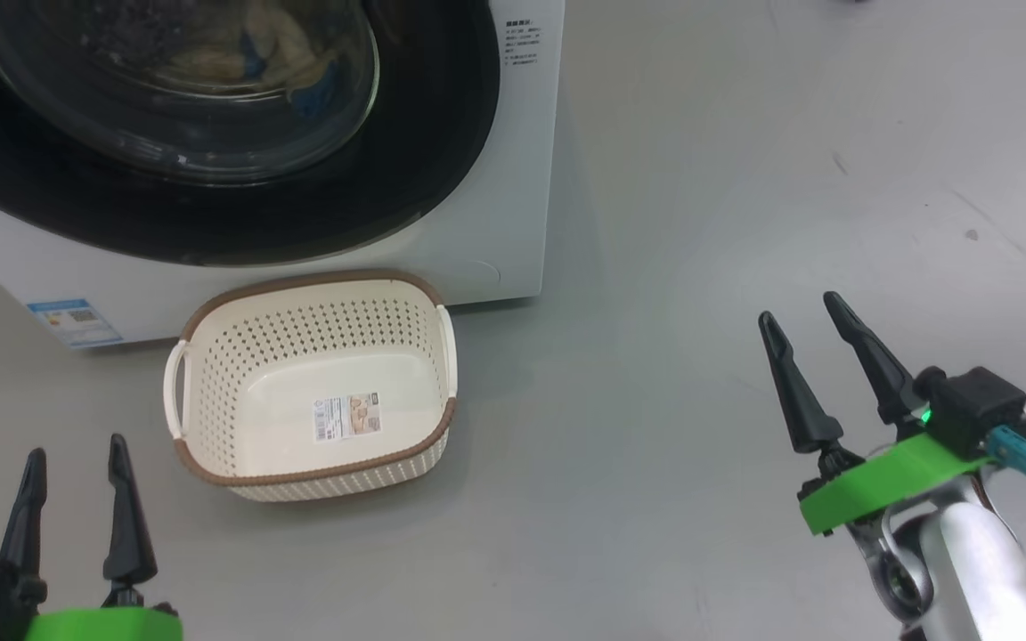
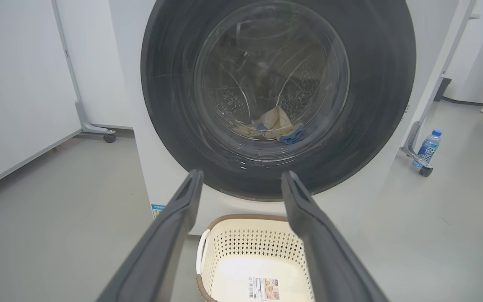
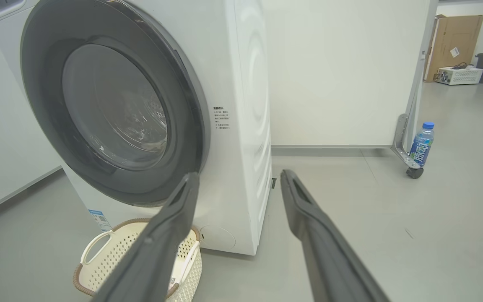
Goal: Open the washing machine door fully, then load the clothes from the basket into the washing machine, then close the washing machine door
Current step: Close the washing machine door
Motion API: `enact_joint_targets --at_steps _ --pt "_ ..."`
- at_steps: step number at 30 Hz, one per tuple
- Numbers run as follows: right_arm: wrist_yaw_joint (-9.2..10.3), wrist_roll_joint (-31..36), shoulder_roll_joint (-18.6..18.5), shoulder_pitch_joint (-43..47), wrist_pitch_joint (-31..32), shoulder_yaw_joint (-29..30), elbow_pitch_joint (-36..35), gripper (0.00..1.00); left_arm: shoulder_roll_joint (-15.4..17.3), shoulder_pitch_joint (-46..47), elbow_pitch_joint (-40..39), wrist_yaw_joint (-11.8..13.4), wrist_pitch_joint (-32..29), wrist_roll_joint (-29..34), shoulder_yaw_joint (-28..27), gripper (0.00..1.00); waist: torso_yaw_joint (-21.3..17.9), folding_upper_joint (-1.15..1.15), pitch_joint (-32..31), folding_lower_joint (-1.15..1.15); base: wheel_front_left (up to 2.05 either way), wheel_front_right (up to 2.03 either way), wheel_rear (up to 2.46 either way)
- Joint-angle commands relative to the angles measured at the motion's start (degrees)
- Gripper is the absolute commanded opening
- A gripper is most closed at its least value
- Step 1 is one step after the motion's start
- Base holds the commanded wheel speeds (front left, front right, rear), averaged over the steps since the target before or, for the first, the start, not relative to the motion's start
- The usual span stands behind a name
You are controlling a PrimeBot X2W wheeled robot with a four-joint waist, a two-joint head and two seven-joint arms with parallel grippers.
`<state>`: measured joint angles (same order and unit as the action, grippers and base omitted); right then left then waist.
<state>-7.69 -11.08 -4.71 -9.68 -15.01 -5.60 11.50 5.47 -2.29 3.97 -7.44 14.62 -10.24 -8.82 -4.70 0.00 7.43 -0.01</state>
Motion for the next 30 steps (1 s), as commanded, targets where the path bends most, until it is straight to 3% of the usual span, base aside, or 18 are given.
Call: enact_joint_targets --at_steps 1,15,30 --pt "0.20 0.8 0.2 -0.3 0.0 -0.6 -2.3 1.00 0.5 0.5 -1.7 0.3 0.4 0.0 -2.3 1.00 -0.5 0.00 -0.6 0.01 0.00 0.00 0.00" --pt "0.20 3.3 1.1 5.9 0.0 2.0 -4.2 1.00 -0.5 -2.0 -1.6 0.2 0.4 0.2 -3.1 1.00 -1.0 0.00 -2.7 0.01 0.00 0.00 0.00" --pt "0.20 4.0 1.6 7.0 0.0 2.4 -4.4 1.00 0.5 -3.3 -1.0 0.0 0.4 -1.2 -1.5 1.00 -0.1 0.00 -3.9 0.01 0.00 0.00 0.00"
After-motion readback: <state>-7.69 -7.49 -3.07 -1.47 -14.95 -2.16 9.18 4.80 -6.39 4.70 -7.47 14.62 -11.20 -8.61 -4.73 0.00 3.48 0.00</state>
